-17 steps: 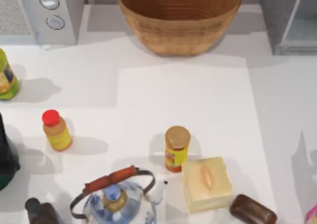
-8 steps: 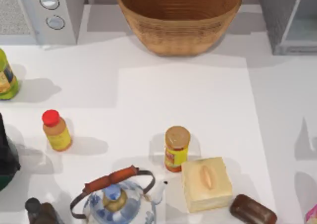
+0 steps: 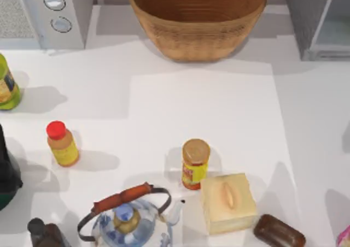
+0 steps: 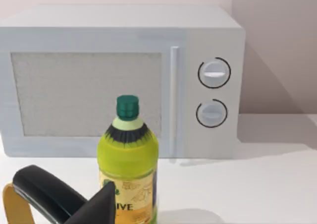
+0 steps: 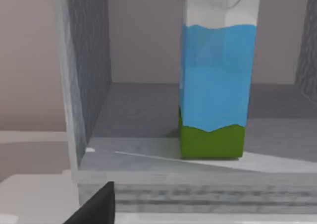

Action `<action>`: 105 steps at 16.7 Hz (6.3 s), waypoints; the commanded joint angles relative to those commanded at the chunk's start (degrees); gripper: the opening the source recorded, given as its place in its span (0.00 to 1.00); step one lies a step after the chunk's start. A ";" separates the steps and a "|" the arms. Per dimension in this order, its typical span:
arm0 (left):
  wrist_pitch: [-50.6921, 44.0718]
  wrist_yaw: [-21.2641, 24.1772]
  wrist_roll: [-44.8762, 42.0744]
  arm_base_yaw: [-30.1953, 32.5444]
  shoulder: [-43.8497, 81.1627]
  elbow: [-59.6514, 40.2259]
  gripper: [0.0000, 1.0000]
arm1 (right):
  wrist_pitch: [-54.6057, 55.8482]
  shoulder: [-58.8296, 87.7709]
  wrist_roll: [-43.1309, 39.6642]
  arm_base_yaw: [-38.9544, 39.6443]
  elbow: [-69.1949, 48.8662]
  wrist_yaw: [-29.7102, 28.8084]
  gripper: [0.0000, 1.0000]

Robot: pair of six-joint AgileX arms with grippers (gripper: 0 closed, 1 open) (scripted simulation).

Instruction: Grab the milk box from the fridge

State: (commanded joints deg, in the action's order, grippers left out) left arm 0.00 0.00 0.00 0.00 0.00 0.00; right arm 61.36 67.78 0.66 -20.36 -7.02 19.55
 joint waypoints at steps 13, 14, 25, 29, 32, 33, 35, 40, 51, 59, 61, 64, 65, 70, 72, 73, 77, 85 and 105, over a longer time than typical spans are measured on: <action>0.00 0.00 0.00 0.00 0.00 0.00 1.00 | 31.37 34.98 0.37 -10.21 -3.54 9.91 1.00; 0.00 0.00 0.00 0.00 0.00 0.00 1.00 | 31.37 34.98 0.37 -10.21 -3.54 9.91 1.00; 0.00 0.00 0.00 0.00 0.00 0.00 1.00 | 17.96 47.75 0.10 -0.69 -30.18 -0.08 1.00; 0.00 0.00 0.00 0.00 0.00 0.00 1.00 | 8.98 53.97 0.02 5.09 -45.73 -6.15 1.00; 0.00 0.00 0.00 0.00 0.00 0.00 1.00 | 4.55 56.39 -0.02 7.86 -51.34 -9.04 1.00; 0.00 0.00 0.00 0.00 0.00 0.00 1.00 | 4.00 56.66 -0.02 8.20 -51.96 -9.39 1.00; 0.00 0.00 0.00 0.00 0.00 0.00 1.00 | 3.91 56.70 -0.02 8.26 -52.06 -9.45 1.00; 0.00 0.00 0.00 0.00 0.00 0.00 1.00 | 2.70 58.15 -0.03 8.29 -54.16 -9.48 1.00; 0.00 0.00 0.00 0.00 0.00 0.00 1.00 | -4.57 65.51 -0.11 9.59 -69.30 -10.89 1.00; 0.00 0.00 0.00 0.00 0.00 0.00 1.00 | -4.57 65.51 -0.11 9.59 -69.30 -10.89 0.40; 0.00 0.00 0.00 0.00 0.00 0.00 1.00 | -4.57 65.51 -0.11 9.59 -69.30 -10.89 0.25; 0.00 0.00 0.00 0.00 0.00 0.00 1.00 | -4.57 65.51 -0.11 9.59 -69.30 -10.89 0.02; 0.00 0.00 0.00 0.00 0.00 0.00 1.00 | -4.57 65.51 -0.11 9.59 -69.30 -10.89 0.00; 0.00 0.00 0.00 0.00 0.00 0.00 1.00 | -4.57 65.51 -0.11 9.59 -69.30 -10.89 0.00; 0.00 0.00 0.00 0.00 0.00 0.00 1.00 | -4.57 65.51 -0.11 9.59 -69.30 -10.89 0.00; 0.00 0.00 0.00 0.00 0.00 0.00 1.00 | -4.57 65.40 -0.02 9.40 -69.27 -10.89 0.00; 0.00 0.00 0.00 0.00 0.00 0.00 1.00 | -7.55 63.01 -0.06 9.42 -69.79 -10.87 0.00; 0.00 0.00 0.00 0.00 0.00 0.00 1.00 | -13.26 58.59 0.05 9.40 -71.16 -10.80 0.00; 0.00 0.00 0.00 0.00 0.00 0.00 1.00 | -2.43 42.54 0.34 7.22 -43.68 -8.06 0.00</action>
State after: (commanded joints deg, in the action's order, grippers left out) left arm 0.00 0.00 0.00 0.00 0.00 0.00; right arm 58.92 110.32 1.00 -13.14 -50.69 11.49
